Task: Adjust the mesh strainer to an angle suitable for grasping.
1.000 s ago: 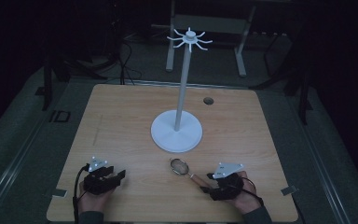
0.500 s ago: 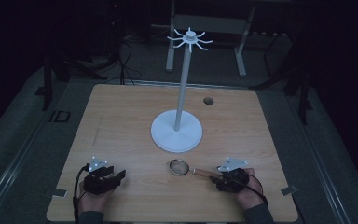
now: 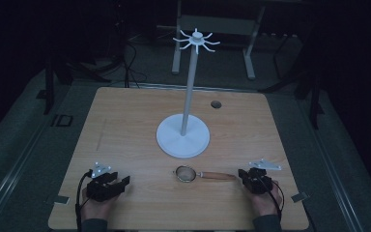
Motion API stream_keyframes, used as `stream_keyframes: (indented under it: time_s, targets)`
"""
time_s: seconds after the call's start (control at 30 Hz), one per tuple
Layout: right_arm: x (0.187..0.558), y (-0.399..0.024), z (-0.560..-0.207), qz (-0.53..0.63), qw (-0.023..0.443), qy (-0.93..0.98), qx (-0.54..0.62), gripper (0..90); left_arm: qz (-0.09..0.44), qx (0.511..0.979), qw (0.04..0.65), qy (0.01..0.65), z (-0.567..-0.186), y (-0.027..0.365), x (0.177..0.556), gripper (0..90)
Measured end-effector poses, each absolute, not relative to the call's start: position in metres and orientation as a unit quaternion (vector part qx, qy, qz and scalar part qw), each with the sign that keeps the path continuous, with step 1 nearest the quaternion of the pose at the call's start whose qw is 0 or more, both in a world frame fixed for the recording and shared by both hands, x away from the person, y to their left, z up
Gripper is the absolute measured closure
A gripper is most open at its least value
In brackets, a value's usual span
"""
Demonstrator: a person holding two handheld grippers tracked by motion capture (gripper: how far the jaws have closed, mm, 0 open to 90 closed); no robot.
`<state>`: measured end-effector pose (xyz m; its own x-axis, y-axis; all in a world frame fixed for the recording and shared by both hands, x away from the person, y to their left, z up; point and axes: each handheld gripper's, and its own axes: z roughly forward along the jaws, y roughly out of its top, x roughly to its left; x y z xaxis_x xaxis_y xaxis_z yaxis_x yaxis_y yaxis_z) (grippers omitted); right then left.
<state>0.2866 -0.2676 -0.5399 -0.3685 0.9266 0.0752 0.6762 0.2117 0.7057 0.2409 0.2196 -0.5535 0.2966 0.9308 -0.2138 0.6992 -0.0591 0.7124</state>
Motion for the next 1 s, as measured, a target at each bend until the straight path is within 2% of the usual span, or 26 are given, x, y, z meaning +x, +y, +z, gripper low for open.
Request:
stream_keyframes:
  time_s: [0.27,0.67,0.8,1.0]
  targets:
    - [0.288,-0.255,-0.545,0.331,0.174,0.763,0.527,90.0,0.154,0.713,0.375,0.572,-0.554,0.219,0.241,43.8]
    - [0.302,-0.197,-0.555,0.368,0.150,0.789,0.469,88.9,0.153,0.714,0.375,0.571,-0.554,0.218,0.242,43.8]
    - [0.299,-0.195,-0.552,0.385,0.158,0.789,0.452,87.0,0.153,0.715,0.374,0.570,-0.554,0.218,0.242,43.8]
    - [0.300,-0.215,-0.541,0.416,0.166,0.761,0.469,84.7,0.154,0.715,0.376,0.569,-0.554,0.217,0.242,43.8]
